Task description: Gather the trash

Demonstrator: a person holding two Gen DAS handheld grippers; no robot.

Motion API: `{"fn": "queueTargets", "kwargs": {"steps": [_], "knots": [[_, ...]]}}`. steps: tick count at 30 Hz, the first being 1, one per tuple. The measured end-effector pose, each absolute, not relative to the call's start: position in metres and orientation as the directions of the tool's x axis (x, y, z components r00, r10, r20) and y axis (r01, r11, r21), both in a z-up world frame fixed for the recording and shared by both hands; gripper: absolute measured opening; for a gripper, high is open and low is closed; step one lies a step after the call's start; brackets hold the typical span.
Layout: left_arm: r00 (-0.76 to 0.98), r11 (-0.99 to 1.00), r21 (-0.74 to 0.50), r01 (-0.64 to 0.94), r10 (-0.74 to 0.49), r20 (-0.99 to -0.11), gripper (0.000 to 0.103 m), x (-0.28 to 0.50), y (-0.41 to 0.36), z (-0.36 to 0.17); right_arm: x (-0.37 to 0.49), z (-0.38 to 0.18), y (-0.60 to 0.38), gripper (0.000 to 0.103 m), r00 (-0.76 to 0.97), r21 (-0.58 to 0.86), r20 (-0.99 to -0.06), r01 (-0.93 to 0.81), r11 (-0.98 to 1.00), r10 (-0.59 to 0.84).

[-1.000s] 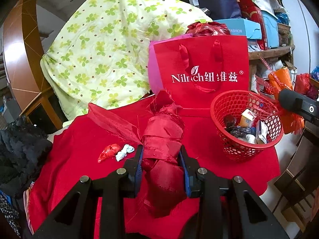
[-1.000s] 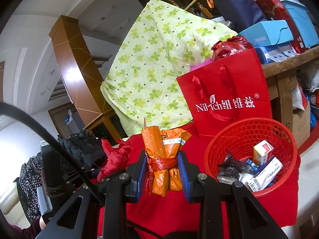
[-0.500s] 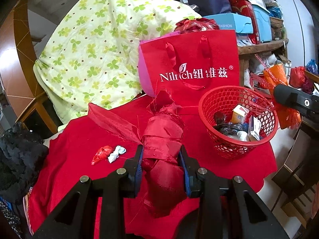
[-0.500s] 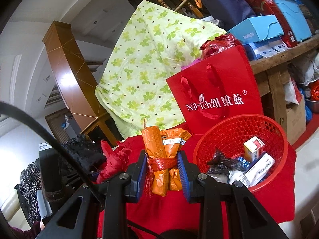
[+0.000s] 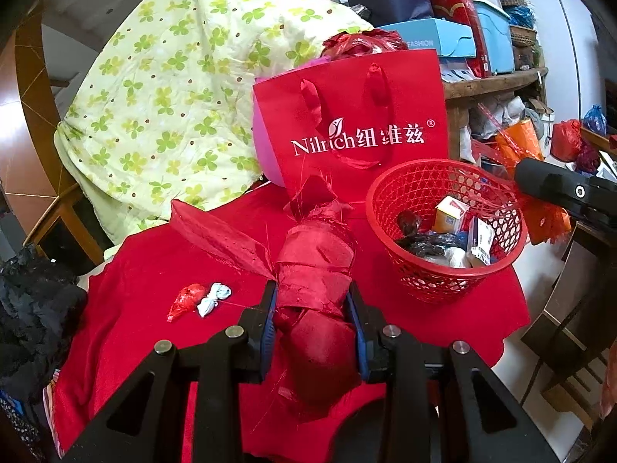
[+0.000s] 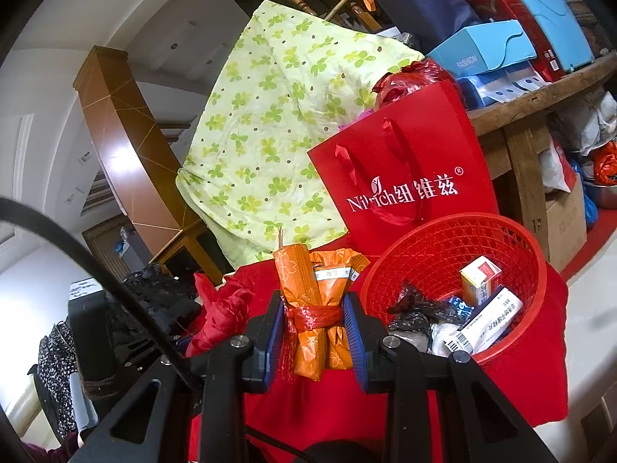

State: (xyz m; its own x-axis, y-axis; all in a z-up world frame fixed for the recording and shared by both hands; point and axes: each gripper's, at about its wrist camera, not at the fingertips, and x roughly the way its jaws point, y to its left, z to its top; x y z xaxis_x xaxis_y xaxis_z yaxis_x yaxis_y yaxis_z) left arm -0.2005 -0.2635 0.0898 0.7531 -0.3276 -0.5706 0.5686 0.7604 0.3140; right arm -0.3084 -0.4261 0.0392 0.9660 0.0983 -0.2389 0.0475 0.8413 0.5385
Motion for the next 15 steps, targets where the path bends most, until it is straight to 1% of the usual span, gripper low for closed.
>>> {"fn": "queueTargets", "kwargs": {"steps": [15], "knots": [[0.742, 0.737, 0.326, 0.592, -0.340, -0.578, 0.035, -0.2047, -0.2729, 0.0851, -0.3148, 0.0356, -0.4357, 0.032, 0.967, 0.555, -0.242, 0.072, 0.829, 0.078]]}}
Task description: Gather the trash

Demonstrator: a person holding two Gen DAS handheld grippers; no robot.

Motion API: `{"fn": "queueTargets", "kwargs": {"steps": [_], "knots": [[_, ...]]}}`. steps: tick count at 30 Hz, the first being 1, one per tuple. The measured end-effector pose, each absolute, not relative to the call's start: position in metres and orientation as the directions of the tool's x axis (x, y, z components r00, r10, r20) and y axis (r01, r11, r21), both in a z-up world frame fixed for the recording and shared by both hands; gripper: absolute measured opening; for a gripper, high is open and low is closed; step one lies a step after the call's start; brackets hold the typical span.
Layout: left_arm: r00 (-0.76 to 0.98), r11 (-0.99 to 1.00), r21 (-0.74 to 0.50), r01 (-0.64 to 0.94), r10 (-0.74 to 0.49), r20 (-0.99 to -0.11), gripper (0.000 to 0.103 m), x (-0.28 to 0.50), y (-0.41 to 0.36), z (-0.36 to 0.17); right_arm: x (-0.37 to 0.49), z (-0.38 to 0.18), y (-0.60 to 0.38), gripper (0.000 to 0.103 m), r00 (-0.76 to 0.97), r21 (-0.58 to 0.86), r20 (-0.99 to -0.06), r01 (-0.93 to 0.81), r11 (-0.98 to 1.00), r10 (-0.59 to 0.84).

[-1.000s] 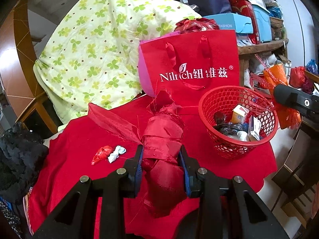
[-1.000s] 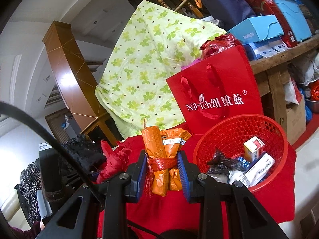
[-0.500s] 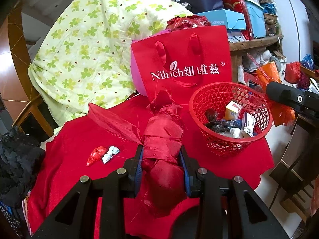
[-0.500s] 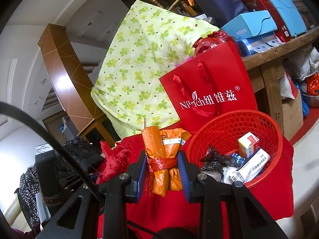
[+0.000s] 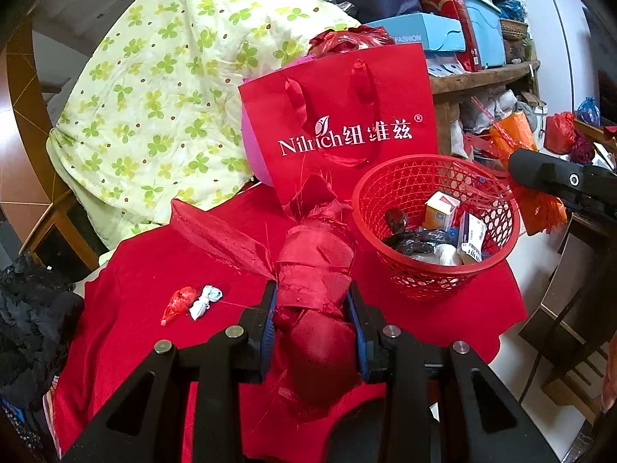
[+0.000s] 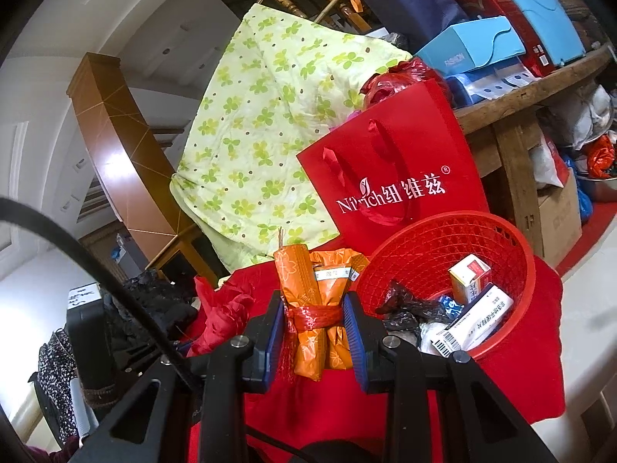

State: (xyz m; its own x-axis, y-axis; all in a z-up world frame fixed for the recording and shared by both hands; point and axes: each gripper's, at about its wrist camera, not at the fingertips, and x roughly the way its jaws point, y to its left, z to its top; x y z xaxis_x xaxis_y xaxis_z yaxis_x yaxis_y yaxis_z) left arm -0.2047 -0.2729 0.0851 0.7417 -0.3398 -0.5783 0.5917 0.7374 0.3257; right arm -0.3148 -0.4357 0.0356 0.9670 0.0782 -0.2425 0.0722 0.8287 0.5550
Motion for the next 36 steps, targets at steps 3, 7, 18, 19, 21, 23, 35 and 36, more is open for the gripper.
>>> {"fn": "queueTargets", "kwargs": {"steps": [3, 7, 18, 19, 21, 23, 35, 36], "knots": [[0.738, 0.733, 0.326, 0.597, -0.343, -0.581, 0.035, -0.205, -0.275, 0.085, -0.316, 0.035, -0.437, 0.032, 0.967, 0.555, -0.243, 0.077, 0.828, 0.073], [0.735, 0.728, 0.329, 0.602, -0.344, -0.584, 0.035, -0.205, -0.276, 0.083, -0.319, 0.036, -0.436, 0.032, 0.967, 0.558, -0.244, 0.084, 0.826, 0.066], [0.727, 0.718, 0.330, 0.613, -0.350, -0.590, 0.035, -0.206, -0.282, 0.082, -0.321, 0.037, -0.442, 0.032, 0.968, 0.564, -0.243, 0.096, 0.820, 0.055], [0.726, 0.716, 0.329, 0.615, -0.351, -0.591, 0.035, -0.206, -0.282, 0.081, -0.321, 0.037, -0.443, 0.032, 0.968, 0.565, -0.244, 0.097, 0.820, 0.053], [0.726, 0.714, 0.332, 0.617, -0.352, -0.591, 0.035, -0.206, -0.283, 0.081, -0.321, 0.036, -0.444, 0.032, 0.968, 0.565, -0.244, 0.100, 0.819, 0.050], [0.724, 0.711, 0.332, 0.620, -0.355, -0.592, 0.035, -0.206, -0.284, 0.081, -0.322, 0.036, -0.445, 0.032, 0.969, 0.566, -0.244, 0.101, 0.818, 0.049], [0.698, 0.702, 0.305, 0.644, -0.375, -0.610, 0.035, -0.200, -0.288, 0.079, -0.332, 0.034, -0.465, 0.032, 0.971, 0.578, -0.241, 0.146, 0.803, -0.003], [0.692, 0.700, 0.298, 0.649, -0.381, -0.613, 0.035, -0.199, -0.289, 0.079, -0.335, 0.035, -0.469, 0.032, 0.971, 0.582, -0.239, 0.156, 0.798, -0.016]]}}
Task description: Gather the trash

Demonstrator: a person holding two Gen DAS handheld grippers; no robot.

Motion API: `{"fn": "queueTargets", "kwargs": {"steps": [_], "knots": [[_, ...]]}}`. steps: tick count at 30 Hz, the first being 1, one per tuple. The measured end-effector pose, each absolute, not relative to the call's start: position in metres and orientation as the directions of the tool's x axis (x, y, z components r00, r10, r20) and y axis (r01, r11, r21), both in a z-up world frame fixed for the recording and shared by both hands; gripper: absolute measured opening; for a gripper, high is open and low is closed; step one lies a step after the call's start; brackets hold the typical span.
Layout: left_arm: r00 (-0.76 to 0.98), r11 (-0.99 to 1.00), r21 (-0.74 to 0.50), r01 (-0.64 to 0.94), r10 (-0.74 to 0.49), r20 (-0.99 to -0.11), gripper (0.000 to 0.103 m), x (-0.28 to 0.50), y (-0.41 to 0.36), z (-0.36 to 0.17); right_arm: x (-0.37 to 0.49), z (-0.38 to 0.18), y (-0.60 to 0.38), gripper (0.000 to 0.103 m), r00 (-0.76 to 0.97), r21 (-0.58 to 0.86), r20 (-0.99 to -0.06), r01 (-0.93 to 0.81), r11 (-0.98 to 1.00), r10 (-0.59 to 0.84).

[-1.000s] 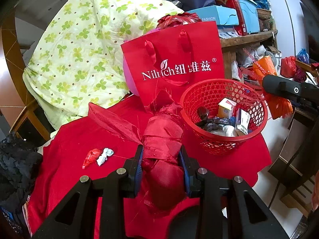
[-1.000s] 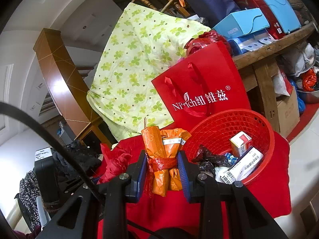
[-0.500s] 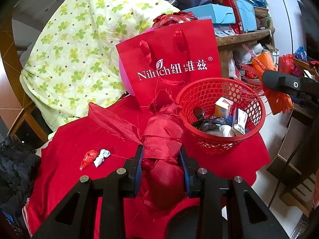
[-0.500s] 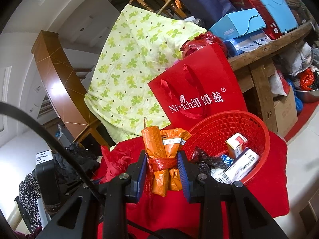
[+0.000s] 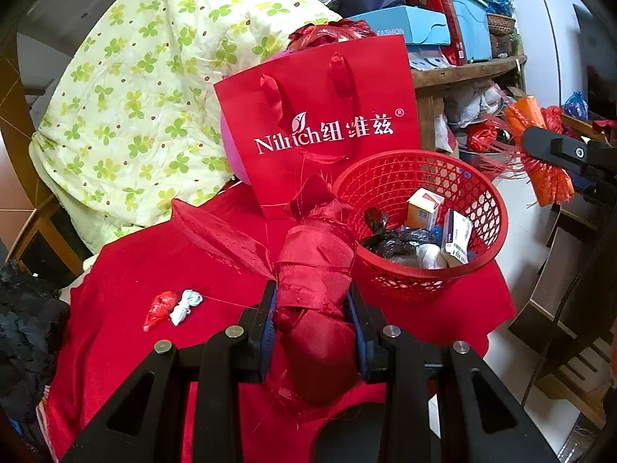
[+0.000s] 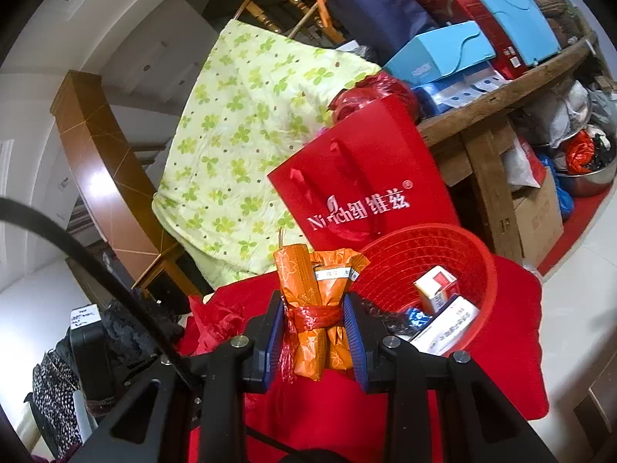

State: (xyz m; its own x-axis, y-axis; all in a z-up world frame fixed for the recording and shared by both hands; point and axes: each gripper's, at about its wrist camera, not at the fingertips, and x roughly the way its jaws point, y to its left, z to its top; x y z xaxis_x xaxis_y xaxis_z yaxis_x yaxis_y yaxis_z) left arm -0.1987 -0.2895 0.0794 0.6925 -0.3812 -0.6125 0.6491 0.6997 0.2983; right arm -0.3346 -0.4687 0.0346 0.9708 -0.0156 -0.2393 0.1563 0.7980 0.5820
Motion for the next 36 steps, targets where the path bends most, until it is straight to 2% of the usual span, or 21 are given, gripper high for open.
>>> {"fn": "queueTargets", "kwargs": {"steps": [16, 36], "knots": [[0.673, 0.665, 0.282, 0.691, -0.452, -0.585, 0.035, -0.198, -0.321, 0.094, -0.347, 0.036, -0.492, 0.032, 0.974, 0.619, -0.221, 0.184, 0.764, -0.056], [0.663, 0.644, 0.286, 0.709, -0.471, -0.582, 0.035, -0.185, -0.353, 0.092, -0.334, 0.036, -0.504, 0.032, 0.970, 0.618, -0.236, 0.199, 0.761, -0.063]]}}
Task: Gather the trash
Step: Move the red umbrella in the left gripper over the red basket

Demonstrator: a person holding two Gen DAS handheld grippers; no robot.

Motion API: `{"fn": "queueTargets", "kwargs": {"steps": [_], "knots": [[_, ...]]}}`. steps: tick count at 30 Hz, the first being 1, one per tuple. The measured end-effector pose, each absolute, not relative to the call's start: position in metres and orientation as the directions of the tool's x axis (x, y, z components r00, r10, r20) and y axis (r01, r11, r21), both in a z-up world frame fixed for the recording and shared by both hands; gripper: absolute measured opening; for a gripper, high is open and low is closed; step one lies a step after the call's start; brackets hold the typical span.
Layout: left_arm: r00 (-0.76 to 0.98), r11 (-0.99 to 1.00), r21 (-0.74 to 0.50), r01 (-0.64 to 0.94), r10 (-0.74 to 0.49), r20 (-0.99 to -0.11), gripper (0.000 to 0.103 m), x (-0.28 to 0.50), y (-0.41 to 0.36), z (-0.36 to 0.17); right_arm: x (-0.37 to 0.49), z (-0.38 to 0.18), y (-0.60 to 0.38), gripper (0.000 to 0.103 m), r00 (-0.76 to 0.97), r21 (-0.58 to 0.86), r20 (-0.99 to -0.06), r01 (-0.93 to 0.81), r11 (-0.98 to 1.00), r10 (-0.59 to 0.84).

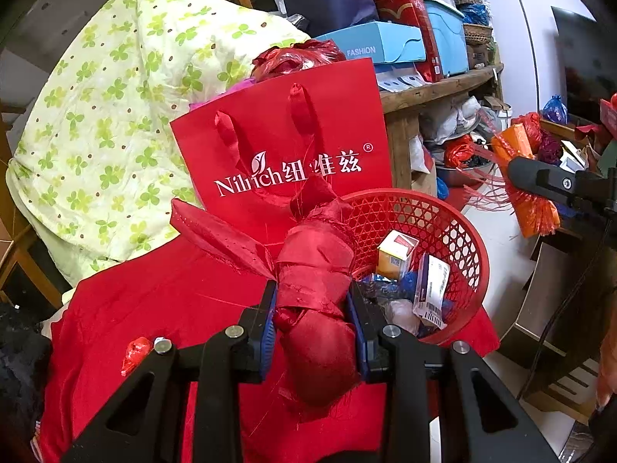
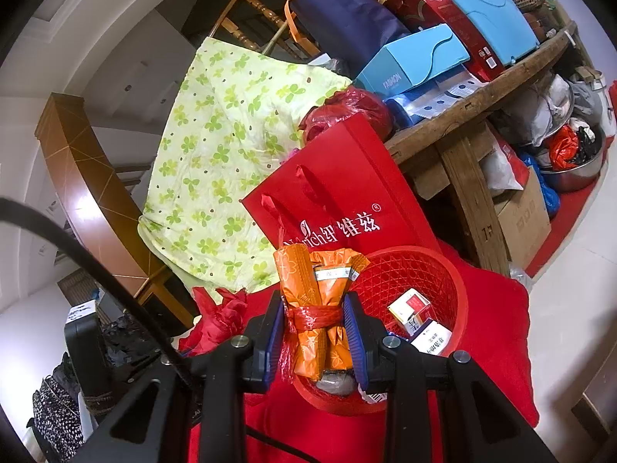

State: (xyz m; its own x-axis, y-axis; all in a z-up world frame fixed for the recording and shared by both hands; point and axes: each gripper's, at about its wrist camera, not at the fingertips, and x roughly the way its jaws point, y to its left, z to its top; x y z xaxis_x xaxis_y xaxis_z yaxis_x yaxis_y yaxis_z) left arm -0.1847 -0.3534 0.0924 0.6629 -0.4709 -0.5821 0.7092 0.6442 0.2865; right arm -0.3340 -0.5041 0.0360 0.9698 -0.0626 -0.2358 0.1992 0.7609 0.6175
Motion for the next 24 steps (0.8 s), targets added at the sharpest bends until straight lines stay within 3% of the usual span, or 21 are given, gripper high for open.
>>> {"fn": "queueTargets", "kwargs": {"steps": [24], "knots": [[0.627, 0.649, 0.248, 0.720, -0.454, -0.633, 0.035, -0.139, -0.387, 0.068, -0.262, 0.022, -0.537, 0.032, 0.964, 0.685, -0.266, 0.184, 0.705, 0.007]]}}
